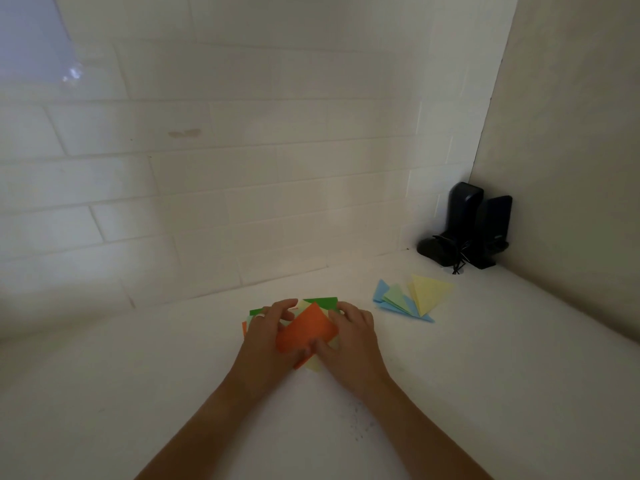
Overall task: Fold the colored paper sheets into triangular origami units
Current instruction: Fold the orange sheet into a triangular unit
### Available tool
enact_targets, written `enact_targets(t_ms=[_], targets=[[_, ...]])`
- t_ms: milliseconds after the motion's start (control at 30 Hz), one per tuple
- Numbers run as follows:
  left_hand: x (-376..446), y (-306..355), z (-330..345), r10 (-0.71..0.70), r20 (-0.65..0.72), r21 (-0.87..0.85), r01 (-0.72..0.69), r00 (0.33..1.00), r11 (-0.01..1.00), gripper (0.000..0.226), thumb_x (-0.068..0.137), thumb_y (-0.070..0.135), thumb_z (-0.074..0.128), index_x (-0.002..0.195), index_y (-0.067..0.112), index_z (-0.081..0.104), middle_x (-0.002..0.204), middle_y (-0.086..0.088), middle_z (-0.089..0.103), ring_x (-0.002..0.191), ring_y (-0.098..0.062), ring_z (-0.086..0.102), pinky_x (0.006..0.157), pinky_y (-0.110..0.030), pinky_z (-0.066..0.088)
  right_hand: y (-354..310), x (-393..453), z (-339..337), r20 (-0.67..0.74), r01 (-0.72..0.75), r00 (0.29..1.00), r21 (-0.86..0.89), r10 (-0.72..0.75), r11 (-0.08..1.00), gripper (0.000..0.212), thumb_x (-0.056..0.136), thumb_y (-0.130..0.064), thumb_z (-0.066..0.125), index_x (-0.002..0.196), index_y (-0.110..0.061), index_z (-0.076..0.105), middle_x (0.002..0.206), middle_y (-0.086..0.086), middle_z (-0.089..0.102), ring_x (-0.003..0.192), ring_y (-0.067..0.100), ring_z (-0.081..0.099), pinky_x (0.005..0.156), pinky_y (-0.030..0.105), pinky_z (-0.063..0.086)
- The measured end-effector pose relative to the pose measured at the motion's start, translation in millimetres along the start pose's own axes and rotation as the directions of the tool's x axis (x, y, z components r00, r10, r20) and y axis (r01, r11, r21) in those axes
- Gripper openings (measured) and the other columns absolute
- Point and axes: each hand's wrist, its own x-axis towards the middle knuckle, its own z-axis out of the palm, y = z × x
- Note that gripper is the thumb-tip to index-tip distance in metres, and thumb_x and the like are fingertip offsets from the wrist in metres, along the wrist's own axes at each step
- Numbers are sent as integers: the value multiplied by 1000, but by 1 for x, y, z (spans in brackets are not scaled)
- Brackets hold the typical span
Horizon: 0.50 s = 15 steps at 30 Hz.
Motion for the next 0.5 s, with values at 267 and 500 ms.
enact_targets(t_ms=[267, 500], targets=[[-6, 13, -6, 85, -24, 1, -85, 996, 996, 50, 82, 15, 79, 118, 43, 59, 100, 19, 61, 86, -5, 54, 73, -7, 40, 2, 1, -1, -105, -22, 993, 210, 45, 977, 9, 92, -19, 65, 99, -22, 60, 104, -7, 60, 101, 14, 49, 80, 8, 34], [-9, 19, -7, 34, -112, -111, -47, 993, 993, 17, 90, 5, 74, 86, 21, 70, 76, 12, 69, 74, -4, 63, 65, -11, 43, 2, -2, -8, -172, 20, 982, 483, 73, 875, 10, 95, -13, 67, 95, -23, 63, 86, -10, 67, 79, 0, 60, 66, 10, 43]])
